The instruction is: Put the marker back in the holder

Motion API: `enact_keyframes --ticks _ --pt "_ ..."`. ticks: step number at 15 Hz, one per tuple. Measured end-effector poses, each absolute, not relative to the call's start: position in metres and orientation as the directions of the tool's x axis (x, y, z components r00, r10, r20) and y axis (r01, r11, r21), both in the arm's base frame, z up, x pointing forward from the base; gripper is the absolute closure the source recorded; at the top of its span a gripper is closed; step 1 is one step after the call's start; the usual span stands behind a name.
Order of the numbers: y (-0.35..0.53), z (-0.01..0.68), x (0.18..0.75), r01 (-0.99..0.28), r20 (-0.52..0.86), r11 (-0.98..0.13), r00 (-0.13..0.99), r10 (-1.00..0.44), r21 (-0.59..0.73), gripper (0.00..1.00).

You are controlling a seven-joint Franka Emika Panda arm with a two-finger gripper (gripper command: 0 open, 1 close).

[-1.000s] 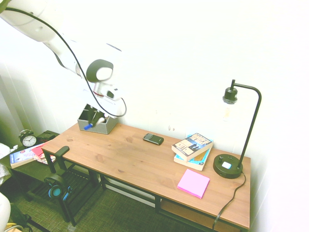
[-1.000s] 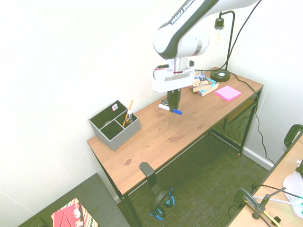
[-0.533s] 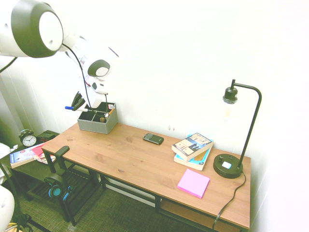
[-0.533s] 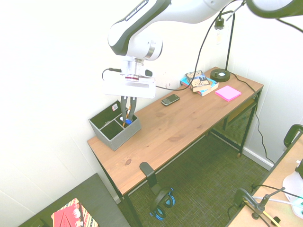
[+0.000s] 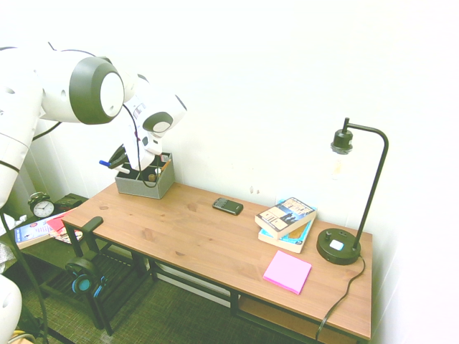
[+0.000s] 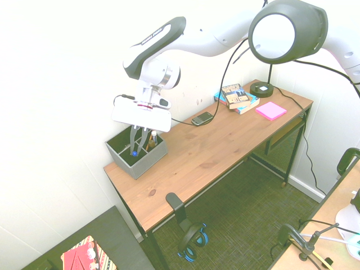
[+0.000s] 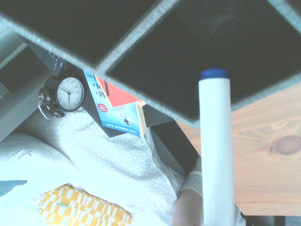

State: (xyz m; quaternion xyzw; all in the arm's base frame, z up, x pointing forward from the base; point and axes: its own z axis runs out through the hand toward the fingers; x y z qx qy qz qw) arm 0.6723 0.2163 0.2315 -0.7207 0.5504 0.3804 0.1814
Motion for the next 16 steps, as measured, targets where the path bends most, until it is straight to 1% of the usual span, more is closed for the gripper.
enact_keyframes --ticks 4,9,16 --pt "0.209 0.23 0.679 -0.935 -0.773 -0.339 0.14 -0.618 0.101 0.0" --pt "0.208 0.221 0.678 -0.932 -0.778 -0.349 0.146 -0.612 0.099 0.0" --pt "0.202 0.226 0.68 -0.936 -0.778 -0.341 0.147 -0.611 0.091 0.0"
